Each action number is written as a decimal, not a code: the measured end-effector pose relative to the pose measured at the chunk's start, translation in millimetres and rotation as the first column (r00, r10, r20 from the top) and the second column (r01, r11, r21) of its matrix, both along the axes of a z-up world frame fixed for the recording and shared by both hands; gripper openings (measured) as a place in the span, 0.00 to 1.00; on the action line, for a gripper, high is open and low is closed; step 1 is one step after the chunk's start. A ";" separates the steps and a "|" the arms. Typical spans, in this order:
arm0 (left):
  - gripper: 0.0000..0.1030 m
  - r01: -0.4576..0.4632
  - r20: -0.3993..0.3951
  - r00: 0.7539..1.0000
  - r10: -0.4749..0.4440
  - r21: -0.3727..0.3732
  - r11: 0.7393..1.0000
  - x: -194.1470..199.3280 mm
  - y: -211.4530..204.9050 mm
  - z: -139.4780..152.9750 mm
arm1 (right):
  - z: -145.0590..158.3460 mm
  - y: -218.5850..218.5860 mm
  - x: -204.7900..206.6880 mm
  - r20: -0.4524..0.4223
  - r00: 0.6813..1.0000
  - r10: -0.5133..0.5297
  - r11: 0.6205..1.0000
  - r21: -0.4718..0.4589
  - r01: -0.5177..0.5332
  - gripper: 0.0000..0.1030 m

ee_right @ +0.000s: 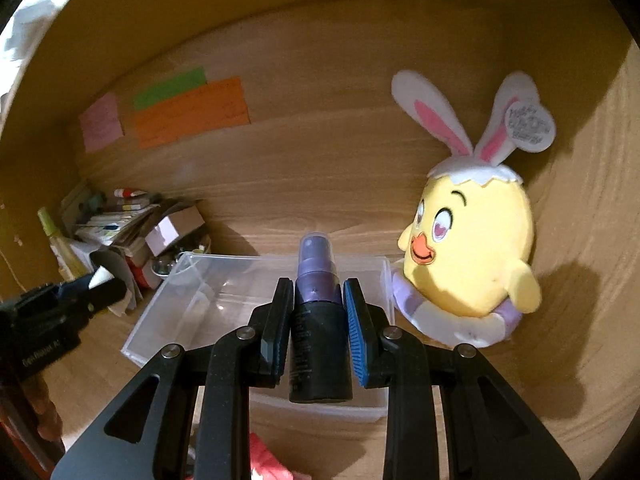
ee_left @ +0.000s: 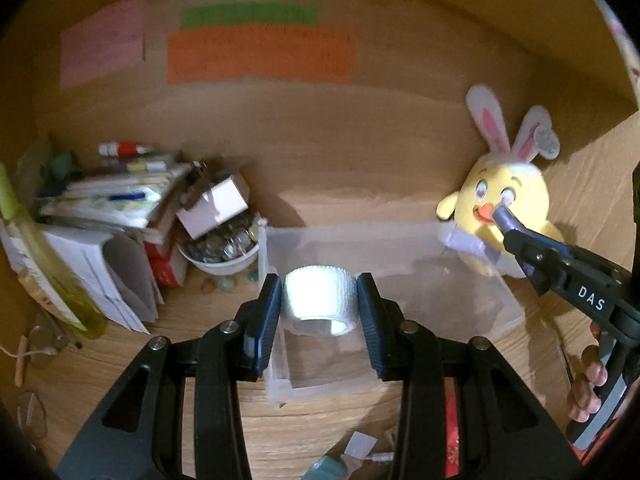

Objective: Organize objects
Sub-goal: 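Carry both items into the clear box and open both grippers, then withdraw both grippers from the box back toward the item pile, then grasp the pale green tube with the left gripper while the right grasps a white pen, then lower both held items into the clear box and open both grippers, then withdraw both grippers back toward the remaining items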

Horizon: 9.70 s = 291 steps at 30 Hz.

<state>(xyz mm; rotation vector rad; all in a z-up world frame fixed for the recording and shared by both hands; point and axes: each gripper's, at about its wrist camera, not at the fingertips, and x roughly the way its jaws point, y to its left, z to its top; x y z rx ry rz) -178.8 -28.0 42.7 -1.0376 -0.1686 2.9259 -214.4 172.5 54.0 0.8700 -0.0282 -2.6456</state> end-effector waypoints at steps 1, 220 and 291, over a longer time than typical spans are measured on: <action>0.37 0.004 0.013 1.000 -0.004 0.004 1.000 -4.1 0.4 -3.9 | -3.8 -1.1 -5.2 0.017 1.000 0.003 1.000 -0.005 -0.003 0.23; 0.24 0.048 0.007 0.999 -0.048 0.007 0.999 -2.8 -1.9 -6.6 | -4.8 -0.1 13.1 -0.088 0.995 -0.045 0.991 0.125 0.056 0.14; 0.84 -0.075 0.122 0.989 0.082 -0.061 0.995 122.9 -59.7 -59.2 | -48.5 -4.1 75.1 0.035 0.998 0.050 0.974 0.218 -0.057 0.78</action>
